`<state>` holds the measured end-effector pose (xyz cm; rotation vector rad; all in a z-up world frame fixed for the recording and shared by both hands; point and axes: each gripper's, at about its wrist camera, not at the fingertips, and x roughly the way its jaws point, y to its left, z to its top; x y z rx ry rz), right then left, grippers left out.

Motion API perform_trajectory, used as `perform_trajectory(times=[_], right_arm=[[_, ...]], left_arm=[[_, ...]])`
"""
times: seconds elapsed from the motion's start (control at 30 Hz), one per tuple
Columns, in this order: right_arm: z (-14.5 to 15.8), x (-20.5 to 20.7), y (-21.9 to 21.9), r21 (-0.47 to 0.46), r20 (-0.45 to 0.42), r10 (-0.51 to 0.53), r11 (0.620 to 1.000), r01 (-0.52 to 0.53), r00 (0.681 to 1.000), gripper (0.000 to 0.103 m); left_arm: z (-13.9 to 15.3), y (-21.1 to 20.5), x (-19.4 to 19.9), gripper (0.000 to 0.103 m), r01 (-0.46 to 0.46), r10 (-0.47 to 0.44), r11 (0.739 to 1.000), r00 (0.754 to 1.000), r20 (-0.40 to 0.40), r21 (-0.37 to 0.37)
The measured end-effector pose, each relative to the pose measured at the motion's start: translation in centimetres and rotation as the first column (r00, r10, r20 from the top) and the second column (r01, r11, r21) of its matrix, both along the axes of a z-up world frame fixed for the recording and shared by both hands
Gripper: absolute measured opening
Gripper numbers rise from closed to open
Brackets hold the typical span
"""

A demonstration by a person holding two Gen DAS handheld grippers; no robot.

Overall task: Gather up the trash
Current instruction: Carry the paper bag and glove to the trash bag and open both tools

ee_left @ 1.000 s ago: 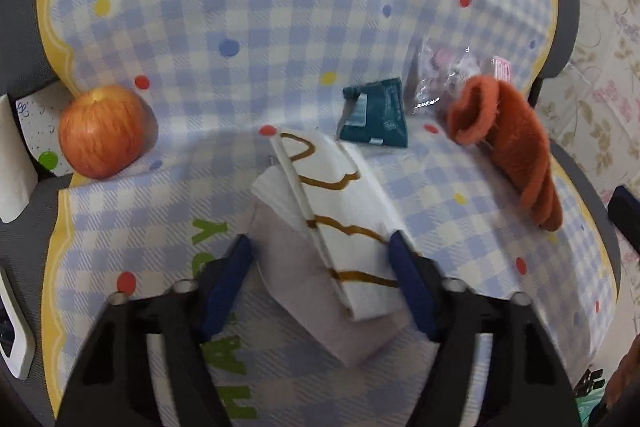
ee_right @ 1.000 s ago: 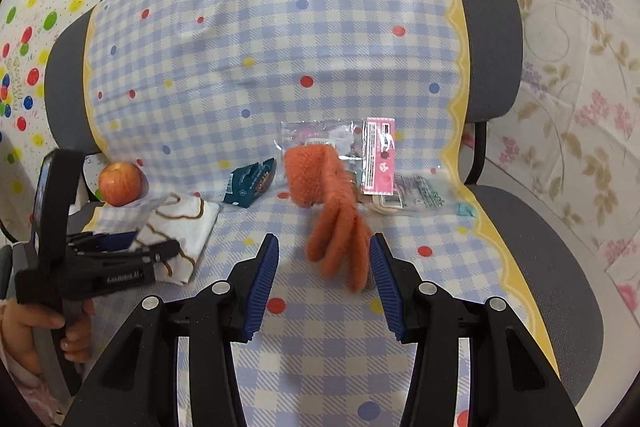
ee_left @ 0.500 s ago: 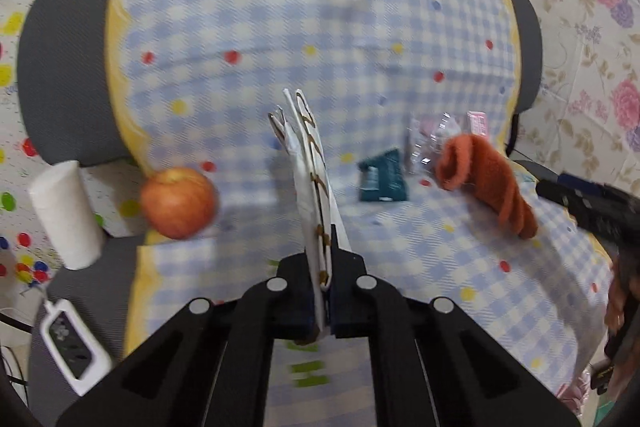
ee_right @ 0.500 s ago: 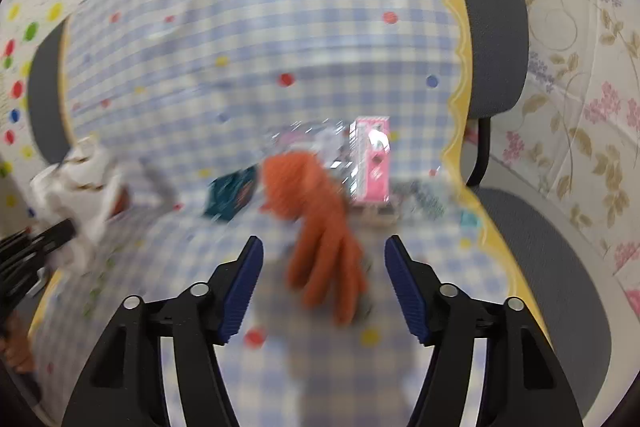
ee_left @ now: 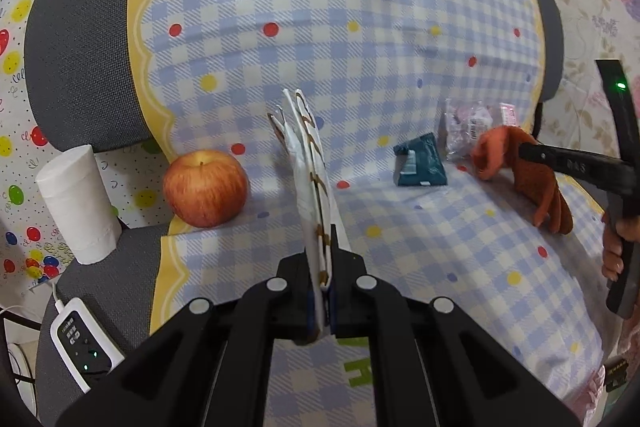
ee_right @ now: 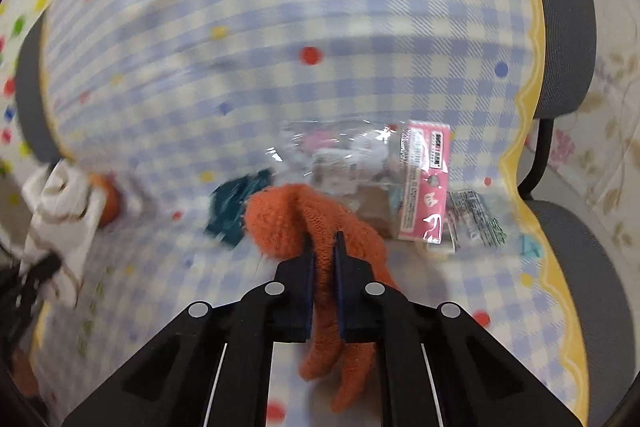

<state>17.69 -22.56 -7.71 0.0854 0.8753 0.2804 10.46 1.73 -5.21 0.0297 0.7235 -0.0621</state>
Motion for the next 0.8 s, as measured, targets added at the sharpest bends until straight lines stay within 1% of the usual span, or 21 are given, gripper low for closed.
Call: perform_trajectory(times=[0.07,0.13,0.3,0.33,0.37,0.5,0.67,0.8], right_arm=[[1.1,-2.4,-0.1,-0.002,0.017,0.009,1.0,-0.009,1.0,0.008],[2.4,-4.9,-0.6,0.02,0.032,-0.002,1.0,0.001,1.0,0.008],[4.9,-10.8,-2.8,0.116,0.034,-0.049,0.992,0.045,0.998,0.008],[5.3,-11.2,-3.2,0.128,0.033,-0.055,0.99,0.05,0.998,0.008],[5.7,-12.6,-3.7,0.144,0.033,-0.064,0.988,0.059,0.997,0.008],[6.2,-16.3,-5.0,0.133,0.037,-0.114,0.985,0.108,0.993,0.008],[5.9,-19.5,-7.9,0.141,0.038,-0.202,0.971,0.194,0.979,0.008],[6.0,-22.4,-10.1,0.138,0.046,-0.265,0.957,0.256,0.963,0.008]], left_arm=[[0.2,-0.4,-1.0,0.002,0.024,-0.024,1.0,1.0,0.002,-0.02],[0.5,-1.1,-2.2,0.002,0.053,-0.053,0.998,0.998,0.016,-0.019],[2.1,-3.4,-6.6,0.002,0.138,-0.136,0.99,0.988,0.068,-0.018],[2.4,-4.0,-7.4,0.002,0.156,-0.155,0.988,0.985,0.077,-0.016],[2.6,-4.5,-8.1,0.002,0.171,-0.169,0.985,0.982,0.084,-0.016],[2.9,-6.4,-10.1,0.002,0.22,-0.218,0.976,0.971,0.101,-0.006],[2.6,-9.0,-11.5,0.002,0.276,-0.273,0.961,0.957,0.094,-0.017],[2.1,-12.2,-13.2,0.002,0.356,-0.353,0.935,0.931,0.09,-0.009]])
